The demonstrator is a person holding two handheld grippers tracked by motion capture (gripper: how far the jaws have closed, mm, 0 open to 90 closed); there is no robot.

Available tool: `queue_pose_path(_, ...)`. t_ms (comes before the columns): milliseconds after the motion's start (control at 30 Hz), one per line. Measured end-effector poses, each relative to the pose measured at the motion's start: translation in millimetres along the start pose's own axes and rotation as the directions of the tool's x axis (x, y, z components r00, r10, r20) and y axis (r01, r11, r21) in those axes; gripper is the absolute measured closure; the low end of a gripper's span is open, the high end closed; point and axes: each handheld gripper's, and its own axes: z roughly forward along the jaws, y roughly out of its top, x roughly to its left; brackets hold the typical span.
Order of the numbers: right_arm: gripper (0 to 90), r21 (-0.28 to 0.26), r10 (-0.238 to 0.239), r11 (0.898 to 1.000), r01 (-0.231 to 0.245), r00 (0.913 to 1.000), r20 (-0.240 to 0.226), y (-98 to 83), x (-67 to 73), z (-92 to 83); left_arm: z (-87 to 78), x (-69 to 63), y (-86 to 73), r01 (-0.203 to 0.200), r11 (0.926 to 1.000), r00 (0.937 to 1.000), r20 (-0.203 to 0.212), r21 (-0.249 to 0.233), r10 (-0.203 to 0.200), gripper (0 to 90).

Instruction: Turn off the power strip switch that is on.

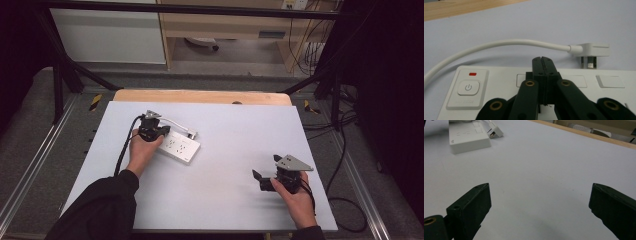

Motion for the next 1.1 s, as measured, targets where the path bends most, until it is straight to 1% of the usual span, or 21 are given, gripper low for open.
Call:
queue_pose_path(433, 4.6, 0.003, 0.0, 1.0, 0.0, 1.0, -0.002, -0.1, 0.4, -0.2, -0.2, -2.1, -1.3, -0.004, 1.0, 1.0, -0.008, -0.006, 0.004, 90.0)
queue_pose_path(1000, 4.5, 0.005, 0.0, 1.0, 0.0, 1.0, -0.004, -0.1, 0.6, 0.0, -0.1, -1.9, -1.4, -0.006, 1.0, 1.0, -0.005, -0.004, 0.006, 90.0)
queue_pose_path(1100, 4.5, 0.005, 0.002, 1.0, -0.002, 1.0, -0.004, -0.2, 0.5, 0.1, 0.4, -2.4, -2.1, -0.014, 0.9999, 0.9999, -0.006, -0.004, 0.014, 90.0)
